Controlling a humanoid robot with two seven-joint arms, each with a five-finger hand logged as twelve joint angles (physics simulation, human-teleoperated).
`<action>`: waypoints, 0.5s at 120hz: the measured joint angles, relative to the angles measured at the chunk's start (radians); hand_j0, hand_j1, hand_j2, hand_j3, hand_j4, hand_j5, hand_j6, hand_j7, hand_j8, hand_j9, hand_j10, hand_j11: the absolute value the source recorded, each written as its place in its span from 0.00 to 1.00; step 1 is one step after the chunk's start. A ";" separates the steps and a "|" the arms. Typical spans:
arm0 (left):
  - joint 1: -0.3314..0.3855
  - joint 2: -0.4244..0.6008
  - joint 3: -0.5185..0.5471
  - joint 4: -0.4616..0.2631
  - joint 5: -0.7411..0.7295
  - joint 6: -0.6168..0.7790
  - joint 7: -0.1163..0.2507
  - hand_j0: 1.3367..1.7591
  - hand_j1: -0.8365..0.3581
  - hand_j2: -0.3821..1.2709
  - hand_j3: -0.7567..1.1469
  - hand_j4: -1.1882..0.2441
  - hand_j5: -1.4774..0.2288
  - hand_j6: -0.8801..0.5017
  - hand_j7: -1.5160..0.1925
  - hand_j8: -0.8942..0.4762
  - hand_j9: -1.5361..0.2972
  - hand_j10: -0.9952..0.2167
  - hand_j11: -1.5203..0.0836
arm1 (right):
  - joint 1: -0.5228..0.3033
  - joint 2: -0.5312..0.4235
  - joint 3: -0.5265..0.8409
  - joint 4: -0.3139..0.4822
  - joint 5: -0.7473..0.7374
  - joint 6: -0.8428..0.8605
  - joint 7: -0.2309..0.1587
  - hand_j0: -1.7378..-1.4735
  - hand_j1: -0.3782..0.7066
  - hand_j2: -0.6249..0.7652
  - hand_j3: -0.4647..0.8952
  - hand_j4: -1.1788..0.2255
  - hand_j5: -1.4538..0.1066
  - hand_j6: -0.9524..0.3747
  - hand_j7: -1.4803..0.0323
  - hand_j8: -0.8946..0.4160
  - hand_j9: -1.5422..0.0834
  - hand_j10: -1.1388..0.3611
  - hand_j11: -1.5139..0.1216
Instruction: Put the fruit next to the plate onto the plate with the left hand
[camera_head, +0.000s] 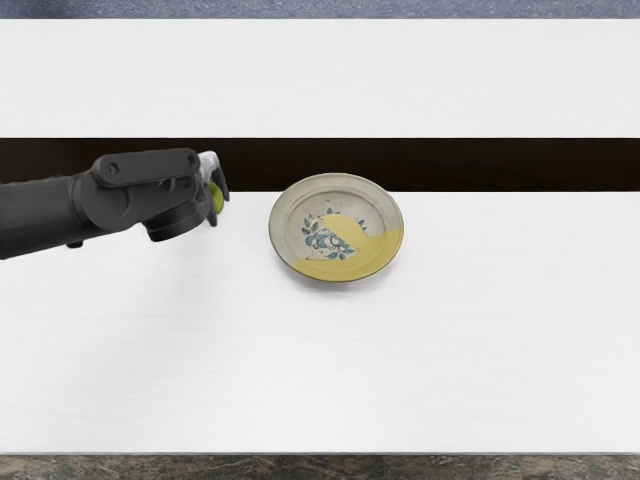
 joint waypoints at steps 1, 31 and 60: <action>-0.003 0.000 0.000 -0.002 0.000 0.000 0.000 0.71 0.44 0.41 0.40 0.26 0.24 0.45 0.26 0.52 0.24 0.49 0.24 | 0.000 0.000 0.000 0.000 0.000 0.000 0.000 0.30 0.07 0.44 0.34 0.81 0.90 0.69 0.95 0.66 0.92 0.74 0.90; -0.155 0.031 -0.001 -0.099 -0.034 -0.014 0.000 0.73 0.55 0.45 0.40 0.26 0.16 0.34 0.21 0.44 0.22 0.43 0.22 | 0.001 0.000 0.001 0.000 0.000 0.000 0.000 0.30 0.07 0.44 0.34 0.81 0.90 0.69 0.95 0.66 0.92 0.74 0.90; -0.265 0.032 -0.010 -0.219 -0.149 -0.018 0.000 0.73 0.56 0.50 0.40 0.27 0.12 0.31 0.20 0.39 0.20 0.38 0.21 | 0.001 0.000 0.001 0.000 0.000 0.000 0.000 0.30 0.07 0.44 0.34 0.81 0.90 0.69 0.95 0.66 0.92 0.74 0.90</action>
